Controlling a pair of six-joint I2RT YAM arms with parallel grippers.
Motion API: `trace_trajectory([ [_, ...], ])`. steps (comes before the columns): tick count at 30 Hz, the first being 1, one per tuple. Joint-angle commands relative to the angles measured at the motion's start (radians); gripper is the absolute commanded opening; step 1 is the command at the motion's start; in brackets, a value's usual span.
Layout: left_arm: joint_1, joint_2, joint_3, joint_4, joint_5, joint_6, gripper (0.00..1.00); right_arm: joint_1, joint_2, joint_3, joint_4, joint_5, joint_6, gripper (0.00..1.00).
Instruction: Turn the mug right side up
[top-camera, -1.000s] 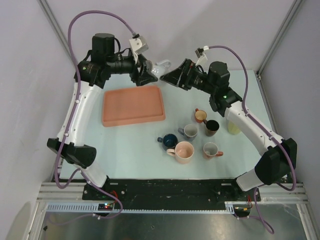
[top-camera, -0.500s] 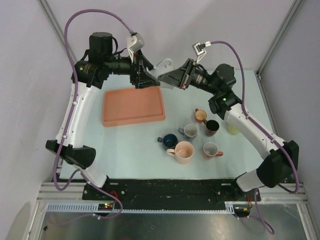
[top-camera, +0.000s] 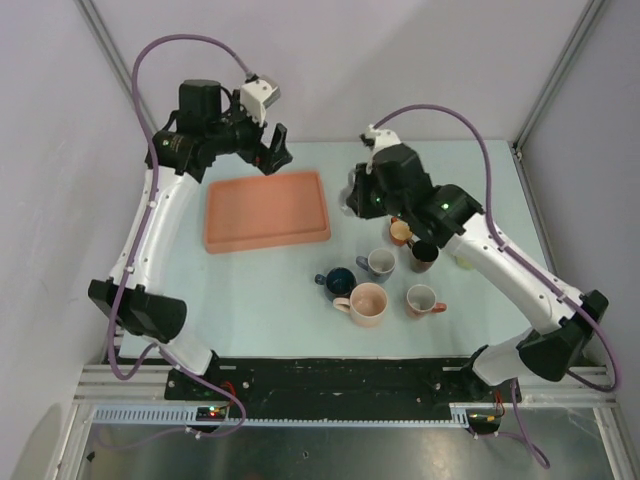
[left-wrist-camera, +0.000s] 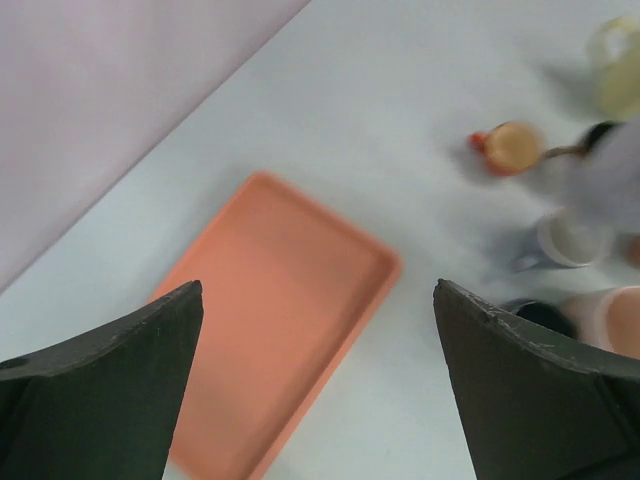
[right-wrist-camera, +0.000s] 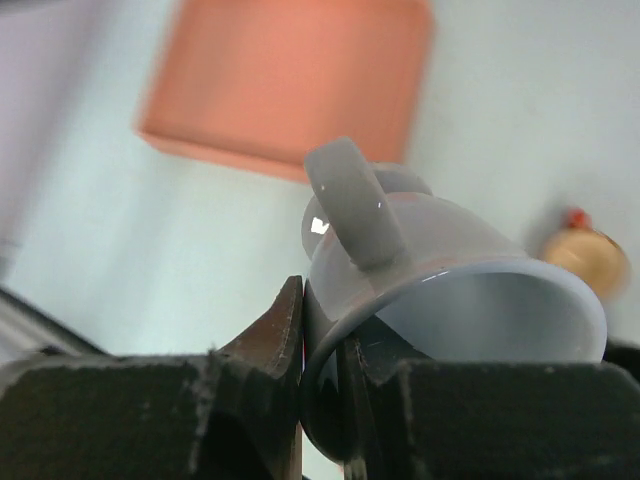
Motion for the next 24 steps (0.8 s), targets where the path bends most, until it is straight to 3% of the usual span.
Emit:
trace_trajectory([
  [1,0.006,-0.074,-0.109,0.013,-0.378,0.071,1.0,0.042,0.053,0.109,-0.424,0.456,-0.108,0.0],
  [4,0.021,-0.1,-0.211,0.014,-0.514,0.06,1.0,-0.007,0.034,0.052,-0.583,0.547,0.007,0.0],
  [9,0.066,-0.119,-0.335,0.016,-0.581,-0.021,1.0,-0.16,-0.096,-0.152,-0.646,0.506,0.126,0.0],
  [16,0.102,-0.121,-0.448,0.058,-0.619,-0.127,1.0,-0.343,-0.268,-0.438,-0.581,0.344,0.235,0.0],
  [24,0.111,-0.153,-0.544,0.115,-0.648,-0.145,1.0,-0.511,-0.276,-0.668,-0.445,0.288,0.262,0.0],
])
